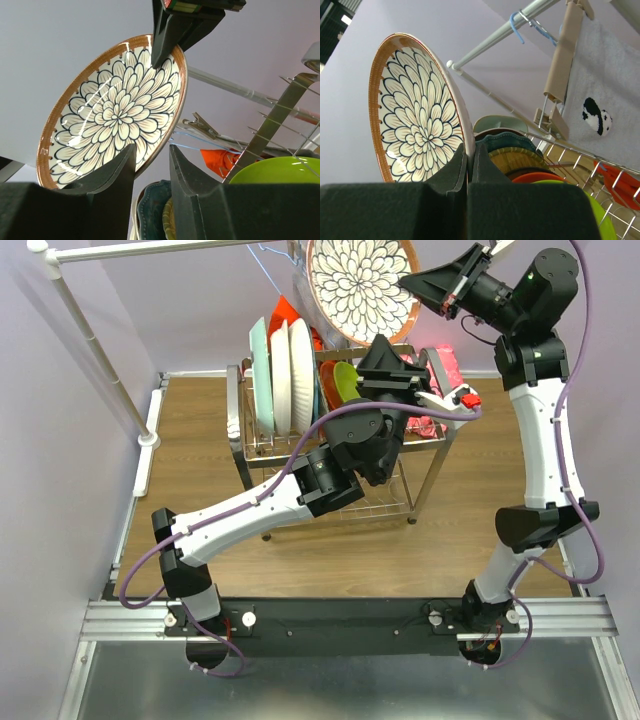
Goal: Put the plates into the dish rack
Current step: Pass the plate from the left arm to the right
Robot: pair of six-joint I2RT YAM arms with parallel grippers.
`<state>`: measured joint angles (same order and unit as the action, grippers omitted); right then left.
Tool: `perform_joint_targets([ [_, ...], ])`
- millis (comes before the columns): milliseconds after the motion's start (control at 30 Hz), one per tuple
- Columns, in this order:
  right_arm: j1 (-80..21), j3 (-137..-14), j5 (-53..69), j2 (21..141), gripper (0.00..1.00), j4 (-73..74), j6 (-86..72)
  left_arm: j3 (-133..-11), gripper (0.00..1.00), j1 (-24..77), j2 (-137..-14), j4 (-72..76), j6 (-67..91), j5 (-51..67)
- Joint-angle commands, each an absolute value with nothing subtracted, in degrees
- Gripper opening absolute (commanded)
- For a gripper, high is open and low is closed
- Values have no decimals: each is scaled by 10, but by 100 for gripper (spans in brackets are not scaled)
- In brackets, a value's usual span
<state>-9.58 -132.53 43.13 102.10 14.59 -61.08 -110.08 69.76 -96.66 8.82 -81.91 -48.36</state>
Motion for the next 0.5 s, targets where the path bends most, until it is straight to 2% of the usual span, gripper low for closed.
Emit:
perform_joint_targets([
  [0, -72, -1339, 419, 989, 0, 60, -695, -1106, 42, 698, -966, 84, -817, -520],
  [100, -66, -1338, 418, 988, 0, 53, -702, -1105, 50, 700, -966, 83, -817, -519],
  [133, -63, -1338, 420, 988, 0, 53, -703, -1107, 58, 700, -965, 82, -818, -520],
  [233, -55, -1338, 422, 987, 0, 47, -709, -1110, 59, 704, -963, 82, -817, -521],
  [267, -52, -1338, 423, 987, 0, 47, -710, -1112, 67, 707, -964, 81, -817, -521],
  [467, -29, -1332, 428, 983, 0, 38, -719, -1121, 69, 721, -962, 98, -817, -526],
])
